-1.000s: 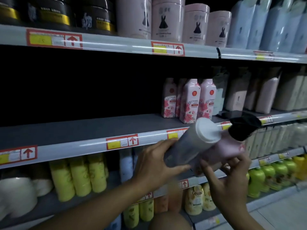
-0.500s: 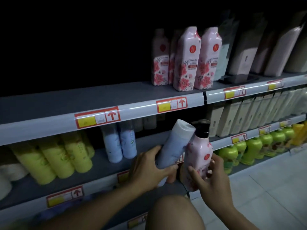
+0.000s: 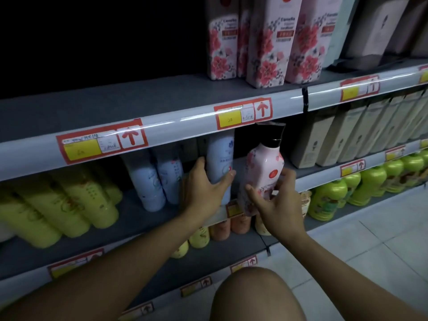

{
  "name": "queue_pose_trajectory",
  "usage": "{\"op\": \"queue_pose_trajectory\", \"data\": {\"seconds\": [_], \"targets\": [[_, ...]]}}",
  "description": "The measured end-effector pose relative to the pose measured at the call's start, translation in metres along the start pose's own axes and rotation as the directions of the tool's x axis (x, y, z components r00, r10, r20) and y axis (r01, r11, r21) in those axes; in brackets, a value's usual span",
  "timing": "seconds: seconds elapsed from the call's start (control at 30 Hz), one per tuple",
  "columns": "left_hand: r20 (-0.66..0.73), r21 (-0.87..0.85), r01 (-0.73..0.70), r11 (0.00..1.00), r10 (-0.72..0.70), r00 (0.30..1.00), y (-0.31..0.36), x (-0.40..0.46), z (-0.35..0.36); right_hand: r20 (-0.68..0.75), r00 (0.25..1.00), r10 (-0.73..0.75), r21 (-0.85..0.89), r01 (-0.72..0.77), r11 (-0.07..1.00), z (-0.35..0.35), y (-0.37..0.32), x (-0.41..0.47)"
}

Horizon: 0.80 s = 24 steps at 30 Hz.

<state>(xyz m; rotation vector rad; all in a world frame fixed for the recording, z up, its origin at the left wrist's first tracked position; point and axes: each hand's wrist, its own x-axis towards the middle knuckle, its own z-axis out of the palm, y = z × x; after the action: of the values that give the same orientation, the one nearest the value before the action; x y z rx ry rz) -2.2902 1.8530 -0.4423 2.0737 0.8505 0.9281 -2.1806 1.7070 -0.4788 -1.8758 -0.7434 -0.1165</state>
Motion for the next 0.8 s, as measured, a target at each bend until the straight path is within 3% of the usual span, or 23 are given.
{"op": "queue_pose_trajectory", "data": {"seconds": [0.33, 0.57, 0.7, 0.8], "targets": [[-0.084, 0.026, 0.149, 0.988, -0.146, 0.986, -0.01, 0.029, 0.022, 0.062, 0.997, -0.05, -0.096, 0.056, 0.994, 0.008, 0.014, 0.002], [-0.148, 0.002, 0.12, 0.993, -0.118, 0.982, -0.025, 0.015, 0.027, 0.02, 0.999, -0.034, -0.055, 0.035, 0.998, 0.015, -0.003, 0.021], [-0.141, 0.123, 0.107, 0.987, -0.09, 0.986, -0.023, 0.01, 0.022, -0.006, 0.999, -0.042, -0.004, 0.042, 0.999, 0.026, -0.015, 0.037], [-0.085, 0.231, 0.16, 0.96, -0.144, 0.986, -0.017, 0.012, 0.018, 0.002, 0.999, -0.036, -0.003, 0.036, 0.999, 0.037, -0.014, 0.043]]}}
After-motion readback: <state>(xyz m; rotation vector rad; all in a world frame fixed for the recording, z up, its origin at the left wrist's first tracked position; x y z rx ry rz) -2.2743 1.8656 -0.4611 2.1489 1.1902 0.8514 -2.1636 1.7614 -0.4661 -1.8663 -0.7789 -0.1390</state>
